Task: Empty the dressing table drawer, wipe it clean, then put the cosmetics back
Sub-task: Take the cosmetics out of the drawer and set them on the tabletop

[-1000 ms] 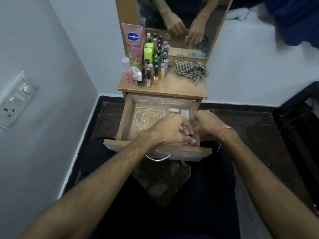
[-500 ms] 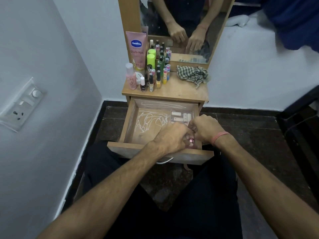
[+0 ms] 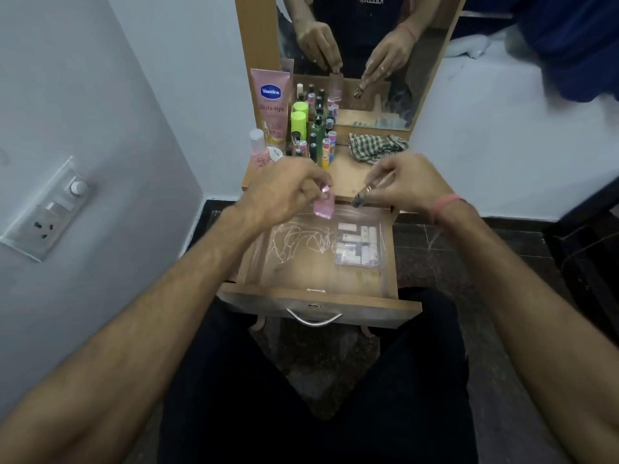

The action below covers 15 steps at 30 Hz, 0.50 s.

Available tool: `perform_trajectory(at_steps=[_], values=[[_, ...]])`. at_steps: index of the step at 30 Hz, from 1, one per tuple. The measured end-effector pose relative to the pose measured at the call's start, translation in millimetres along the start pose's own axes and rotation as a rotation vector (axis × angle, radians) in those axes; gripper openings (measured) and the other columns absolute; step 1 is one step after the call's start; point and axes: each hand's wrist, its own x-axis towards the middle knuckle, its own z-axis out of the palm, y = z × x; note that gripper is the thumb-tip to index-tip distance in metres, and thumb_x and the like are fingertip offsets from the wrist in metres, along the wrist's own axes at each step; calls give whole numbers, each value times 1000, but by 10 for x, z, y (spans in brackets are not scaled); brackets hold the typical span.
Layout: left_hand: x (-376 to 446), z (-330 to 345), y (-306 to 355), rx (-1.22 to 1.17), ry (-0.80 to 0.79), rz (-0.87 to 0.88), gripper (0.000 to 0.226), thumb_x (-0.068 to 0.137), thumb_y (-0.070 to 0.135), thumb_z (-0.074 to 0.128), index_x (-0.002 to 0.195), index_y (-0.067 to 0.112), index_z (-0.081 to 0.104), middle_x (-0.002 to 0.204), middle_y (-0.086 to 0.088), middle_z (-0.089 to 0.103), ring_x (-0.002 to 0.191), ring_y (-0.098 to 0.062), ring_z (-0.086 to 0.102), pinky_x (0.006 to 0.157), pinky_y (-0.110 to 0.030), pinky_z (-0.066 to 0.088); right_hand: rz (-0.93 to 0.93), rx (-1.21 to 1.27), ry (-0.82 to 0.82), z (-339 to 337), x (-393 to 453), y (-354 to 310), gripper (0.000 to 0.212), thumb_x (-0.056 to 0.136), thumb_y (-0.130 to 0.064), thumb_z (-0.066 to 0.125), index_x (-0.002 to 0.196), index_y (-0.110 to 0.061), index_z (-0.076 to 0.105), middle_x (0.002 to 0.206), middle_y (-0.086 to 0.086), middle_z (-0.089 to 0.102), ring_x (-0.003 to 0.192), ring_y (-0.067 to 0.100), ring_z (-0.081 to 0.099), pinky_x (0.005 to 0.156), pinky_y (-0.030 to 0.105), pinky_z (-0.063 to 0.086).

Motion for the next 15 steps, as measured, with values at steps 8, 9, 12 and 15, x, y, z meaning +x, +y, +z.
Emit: perform_trajectory(at_steps=[8, 9, 12, 15], values=[[480, -74, -132, 134, 69, -88, 28, 106, 19, 73, 133, 26, 77, 132, 2, 75, 121, -24, 69, 98, -48, 61, -30, -40, 138, 181, 624, -272, 18, 75, -18, 93, 90, -21, 83, 83, -7, 77, 82, 9, 73, 78, 28, 63], [512, -66, -130, 136, 69, -93, 30, 106, 19, 72, 135, 25, 76, 134, 1, 75, 123, -24, 69, 99, -46, 60, -26, -46, 134, 226, 687, -267, 18, 74, -18, 93, 88, -22, 83, 82, -8, 77, 81, 9, 73, 80, 31, 63], [583, -31, -168, 152, 95, -109, 31, 107, 20, 71, 136, 27, 76, 137, 2, 74, 126, -24, 68, 98, -43, 58, -32, -95, 135, 334, 847, -250, 18, 73, -18, 93, 85, -24, 81, 79, -12, 75, 81, 8, 72, 85, 37, 64], [624, -16, -183, 140, 104, -141, 29, 106, 22, 72, 134, 30, 76, 133, 5, 75, 123, -23, 69, 94, -39, 55, -48, -140, 127, 392, 937, -270, 18, 75, -17, 91, 87, -25, 82, 82, -14, 73, 86, 10, 70, 90, 36, 62]])
